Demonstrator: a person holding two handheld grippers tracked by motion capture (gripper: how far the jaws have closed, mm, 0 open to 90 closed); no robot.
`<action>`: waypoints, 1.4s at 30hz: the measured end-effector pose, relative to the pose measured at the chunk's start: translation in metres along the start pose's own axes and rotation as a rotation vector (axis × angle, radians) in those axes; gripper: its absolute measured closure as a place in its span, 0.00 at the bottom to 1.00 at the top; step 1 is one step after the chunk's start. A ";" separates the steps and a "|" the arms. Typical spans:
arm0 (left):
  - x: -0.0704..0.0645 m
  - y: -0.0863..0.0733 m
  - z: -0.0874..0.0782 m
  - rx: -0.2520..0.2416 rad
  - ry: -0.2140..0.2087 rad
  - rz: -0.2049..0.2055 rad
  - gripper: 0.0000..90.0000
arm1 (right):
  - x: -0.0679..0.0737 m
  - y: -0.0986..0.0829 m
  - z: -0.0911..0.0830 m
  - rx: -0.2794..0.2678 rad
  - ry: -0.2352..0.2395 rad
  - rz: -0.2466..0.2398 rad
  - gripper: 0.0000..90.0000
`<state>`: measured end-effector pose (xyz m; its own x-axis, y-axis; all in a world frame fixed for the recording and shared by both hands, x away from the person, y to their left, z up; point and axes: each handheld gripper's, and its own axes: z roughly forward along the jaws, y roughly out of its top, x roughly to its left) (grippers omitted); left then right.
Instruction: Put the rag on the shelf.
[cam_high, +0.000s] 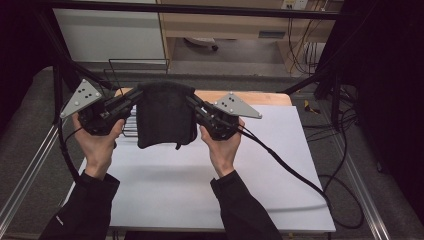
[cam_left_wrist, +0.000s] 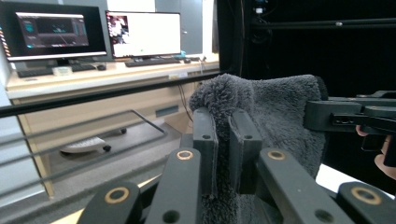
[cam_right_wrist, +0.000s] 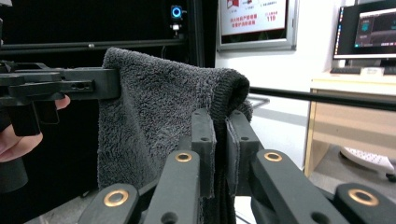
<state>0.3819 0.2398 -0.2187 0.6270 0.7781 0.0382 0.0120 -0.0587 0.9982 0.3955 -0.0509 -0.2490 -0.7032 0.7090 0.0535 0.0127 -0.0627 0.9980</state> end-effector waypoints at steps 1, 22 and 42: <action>0.002 0.002 0.000 -0.006 0.004 -0.001 0.92 | 0.001 0.002 0.002 -0.006 0.001 -0.002 0.93; 0.032 0.048 -0.011 -0.140 0.078 0.019 0.92 | 0.017 0.054 0.040 -0.101 0.002 -0.060 0.93; 0.063 0.090 -0.003 -0.183 0.135 -0.003 0.92 | 0.027 0.099 0.079 -0.153 -0.010 -0.103 0.93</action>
<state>0.4205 0.2857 -0.1263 0.5173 0.8553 0.0285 -0.1351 0.0488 0.9896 0.4341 0.0175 -0.1464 -0.6882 0.7240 -0.0472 -0.1676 -0.0953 0.9812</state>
